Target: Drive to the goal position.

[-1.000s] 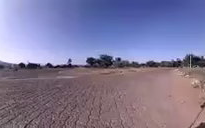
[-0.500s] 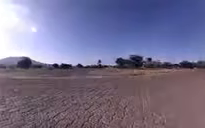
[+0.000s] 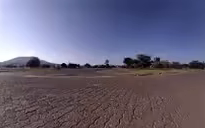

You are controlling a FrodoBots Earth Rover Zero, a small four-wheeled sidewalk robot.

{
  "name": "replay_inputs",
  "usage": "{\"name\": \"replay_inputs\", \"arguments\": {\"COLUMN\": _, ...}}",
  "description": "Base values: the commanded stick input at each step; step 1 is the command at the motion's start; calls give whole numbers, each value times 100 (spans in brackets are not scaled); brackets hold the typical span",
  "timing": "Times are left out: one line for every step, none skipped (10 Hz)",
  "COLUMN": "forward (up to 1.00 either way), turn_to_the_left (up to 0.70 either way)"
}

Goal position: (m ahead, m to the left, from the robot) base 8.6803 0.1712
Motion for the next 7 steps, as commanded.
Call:
{"name": "replay_inputs", "arguments": {"forward": 70, "turn_to_the_left": 0}}
{"name": "replay_inputs", "arguments": {"forward": 70, "turn_to_the_left": 0}}
{"name": "replay_inputs", "arguments": {"forward": 85, "turn_to_the_left": 0}}
{"name": "replay_inputs", "arguments": {"forward": 85, "turn_to_the_left": 0}}
{"name": "replay_inputs", "arguments": {"forward": 85, "turn_to_the_left": 0}}
{"name": "replay_inputs", "arguments": {"forward": 85, "turn_to_the_left": 0}}
{"name": "replay_inputs", "arguments": {"forward": 92, "turn_to_the_left": 0}}
